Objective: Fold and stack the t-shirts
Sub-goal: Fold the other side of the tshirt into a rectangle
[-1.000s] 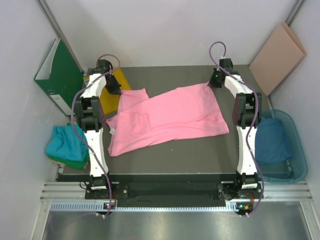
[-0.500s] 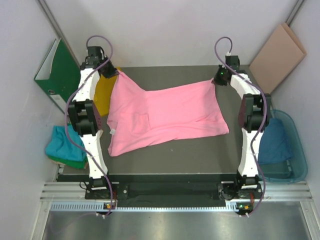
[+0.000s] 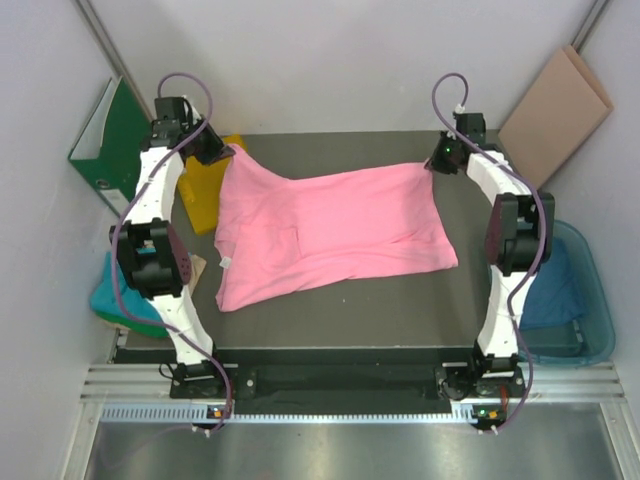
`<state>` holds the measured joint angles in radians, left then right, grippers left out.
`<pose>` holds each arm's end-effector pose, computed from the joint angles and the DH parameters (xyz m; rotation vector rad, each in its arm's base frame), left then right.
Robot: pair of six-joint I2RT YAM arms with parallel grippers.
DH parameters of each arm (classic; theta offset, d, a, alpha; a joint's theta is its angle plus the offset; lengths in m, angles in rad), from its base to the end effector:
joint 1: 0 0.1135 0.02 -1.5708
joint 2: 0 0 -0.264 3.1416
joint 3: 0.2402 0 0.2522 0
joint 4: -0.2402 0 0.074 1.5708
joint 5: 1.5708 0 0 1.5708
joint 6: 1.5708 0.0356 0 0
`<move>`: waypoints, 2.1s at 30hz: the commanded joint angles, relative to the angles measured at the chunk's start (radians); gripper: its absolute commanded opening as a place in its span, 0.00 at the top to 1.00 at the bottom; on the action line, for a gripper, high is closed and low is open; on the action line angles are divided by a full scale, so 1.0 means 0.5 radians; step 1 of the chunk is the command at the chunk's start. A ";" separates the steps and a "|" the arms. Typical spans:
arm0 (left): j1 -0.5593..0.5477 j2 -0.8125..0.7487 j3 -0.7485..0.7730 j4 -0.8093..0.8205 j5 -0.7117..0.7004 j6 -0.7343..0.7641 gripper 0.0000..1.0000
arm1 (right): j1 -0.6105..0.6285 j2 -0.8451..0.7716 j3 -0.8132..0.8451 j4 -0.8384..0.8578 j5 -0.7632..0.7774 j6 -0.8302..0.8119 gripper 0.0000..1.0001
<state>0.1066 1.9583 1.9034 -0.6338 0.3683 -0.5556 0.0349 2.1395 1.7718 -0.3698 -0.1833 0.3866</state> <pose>0.4492 0.0352 0.3363 -0.5512 2.2198 -0.6532 0.4925 0.0237 0.2306 0.3142 2.3097 0.4249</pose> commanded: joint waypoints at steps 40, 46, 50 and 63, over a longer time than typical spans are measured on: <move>0.002 -0.916 -1.052 -0.689 -0.181 -0.095 1.00 | -0.008 -0.717 -0.948 -0.604 0.354 0.034 0.75; 0.002 -0.922 -1.119 -0.867 -0.129 -0.012 1.00 | -0.002 -0.769 -0.893 -0.573 0.348 0.037 0.00; 0.005 -0.824 -1.214 -1.085 -0.133 0.059 1.00 | -0.002 -0.785 -0.822 -0.573 0.336 0.034 0.00; 0.001 -0.781 -1.669 -1.159 -0.105 0.176 0.26 | 0.010 -0.729 -0.767 -0.537 0.238 0.086 0.00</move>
<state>0.1047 1.5867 1.0378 -1.1755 0.3168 -0.4927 0.0360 1.7779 1.3563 -0.6594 -0.0425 0.4126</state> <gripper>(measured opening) 0.396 0.993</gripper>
